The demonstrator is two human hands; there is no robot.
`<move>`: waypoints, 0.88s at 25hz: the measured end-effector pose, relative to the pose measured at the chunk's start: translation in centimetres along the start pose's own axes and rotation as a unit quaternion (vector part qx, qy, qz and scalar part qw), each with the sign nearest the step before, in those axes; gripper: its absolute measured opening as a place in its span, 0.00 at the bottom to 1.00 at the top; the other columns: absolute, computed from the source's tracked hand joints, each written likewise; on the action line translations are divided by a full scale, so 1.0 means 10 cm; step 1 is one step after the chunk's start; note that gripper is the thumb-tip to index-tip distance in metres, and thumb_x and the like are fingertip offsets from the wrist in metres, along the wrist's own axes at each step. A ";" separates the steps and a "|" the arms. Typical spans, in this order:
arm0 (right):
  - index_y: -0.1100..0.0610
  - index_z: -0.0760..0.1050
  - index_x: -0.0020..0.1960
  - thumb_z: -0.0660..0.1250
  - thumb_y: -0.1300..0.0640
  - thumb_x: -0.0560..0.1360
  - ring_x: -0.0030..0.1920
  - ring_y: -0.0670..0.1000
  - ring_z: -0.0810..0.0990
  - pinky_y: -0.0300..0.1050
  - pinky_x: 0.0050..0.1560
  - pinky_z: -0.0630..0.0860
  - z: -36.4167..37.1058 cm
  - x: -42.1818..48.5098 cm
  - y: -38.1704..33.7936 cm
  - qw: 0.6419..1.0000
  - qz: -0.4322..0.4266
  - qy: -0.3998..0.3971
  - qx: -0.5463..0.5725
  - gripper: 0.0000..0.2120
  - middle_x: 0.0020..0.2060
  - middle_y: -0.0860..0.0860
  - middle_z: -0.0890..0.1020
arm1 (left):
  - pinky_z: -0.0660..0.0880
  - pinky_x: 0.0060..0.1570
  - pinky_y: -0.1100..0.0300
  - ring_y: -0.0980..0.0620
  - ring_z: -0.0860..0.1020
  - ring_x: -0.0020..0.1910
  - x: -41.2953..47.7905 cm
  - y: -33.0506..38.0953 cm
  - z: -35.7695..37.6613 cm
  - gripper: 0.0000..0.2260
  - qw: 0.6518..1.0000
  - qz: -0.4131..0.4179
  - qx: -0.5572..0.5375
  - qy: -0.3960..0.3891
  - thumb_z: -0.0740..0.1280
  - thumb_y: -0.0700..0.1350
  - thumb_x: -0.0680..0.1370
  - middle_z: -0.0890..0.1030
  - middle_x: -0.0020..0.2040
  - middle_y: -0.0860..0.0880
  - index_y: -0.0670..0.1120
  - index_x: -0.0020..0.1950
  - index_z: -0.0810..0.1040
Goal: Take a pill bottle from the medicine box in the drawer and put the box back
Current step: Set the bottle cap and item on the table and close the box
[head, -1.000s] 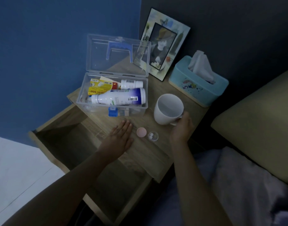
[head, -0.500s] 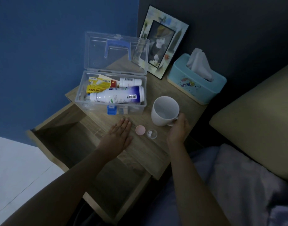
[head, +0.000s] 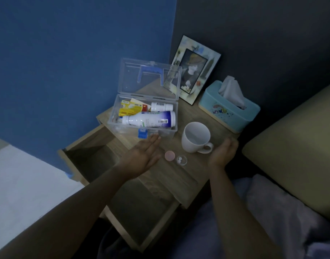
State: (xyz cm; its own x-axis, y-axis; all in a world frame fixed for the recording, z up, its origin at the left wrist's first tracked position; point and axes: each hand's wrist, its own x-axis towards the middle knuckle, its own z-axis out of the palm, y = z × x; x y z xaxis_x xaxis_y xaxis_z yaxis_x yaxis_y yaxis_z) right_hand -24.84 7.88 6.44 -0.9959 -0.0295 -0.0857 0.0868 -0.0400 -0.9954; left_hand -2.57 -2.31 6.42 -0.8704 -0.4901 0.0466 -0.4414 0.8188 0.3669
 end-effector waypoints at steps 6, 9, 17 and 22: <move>0.52 0.70 0.40 0.58 0.54 0.75 0.43 0.51 0.75 0.39 0.42 0.69 0.70 0.18 -0.64 0.954 -0.178 -0.189 -0.152 0.06 0.42 0.54 0.77 | 0.51 0.74 0.56 0.47 0.53 0.77 0.21 -0.30 -0.48 0.26 0.989 -0.100 -0.054 0.091 0.58 0.49 0.81 0.57 0.77 0.41 0.40 0.75 0.56; 0.56 0.70 0.33 0.56 0.52 0.78 0.43 0.56 0.77 0.44 0.43 0.67 1.28 0.19 -0.64 0.900 -0.153 -0.292 -0.286 0.16 0.40 0.60 0.78 | 0.50 0.74 0.54 0.45 0.53 0.77 0.37 -0.56 -0.53 0.27 0.973 -0.194 -0.075 0.099 0.56 0.49 0.81 0.56 0.77 0.40 0.38 0.75 0.55; 0.64 0.57 0.73 0.54 0.44 0.79 0.70 0.62 0.67 0.50 0.67 0.65 2.10 0.32 -0.28 0.840 -0.040 -0.355 -0.407 0.31 0.72 0.63 0.65 | 0.51 0.74 0.48 0.38 0.50 0.76 0.38 -1.09 -0.43 0.31 0.932 -0.329 -0.139 0.066 0.54 0.52 0.81 0.51 0.77 0.36 0.36 0.76 0.46; 0.61 0.62 0.71 0.52 0.39 0.77 0.66 0.60 0.71 0.48 0.63 0.69 2.23 0.38 -0.34 0.861 0.023 -0.365 -0.353 0.32 0.70 0.60 0.69 | 0.62 0.70 0.44 0.37 0.60 0.74 0.38 -1.09 -0.38 0.33 0.940 -0.309 -0.144 0.020 0.51 0.57 0.80 0.58 0.76 0.36 0.40 0.77 0.44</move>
State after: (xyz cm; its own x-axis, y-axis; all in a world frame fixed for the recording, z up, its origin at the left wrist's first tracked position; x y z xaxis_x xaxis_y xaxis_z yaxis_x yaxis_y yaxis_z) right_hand -28.36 -14.39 10.41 -0.6876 -0.6453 -0.3328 -0.1690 0.5880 -0.7910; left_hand -0.19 -14.21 6.10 -0.4562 -0.8610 -0.2248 -0.7773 0.2626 0.5718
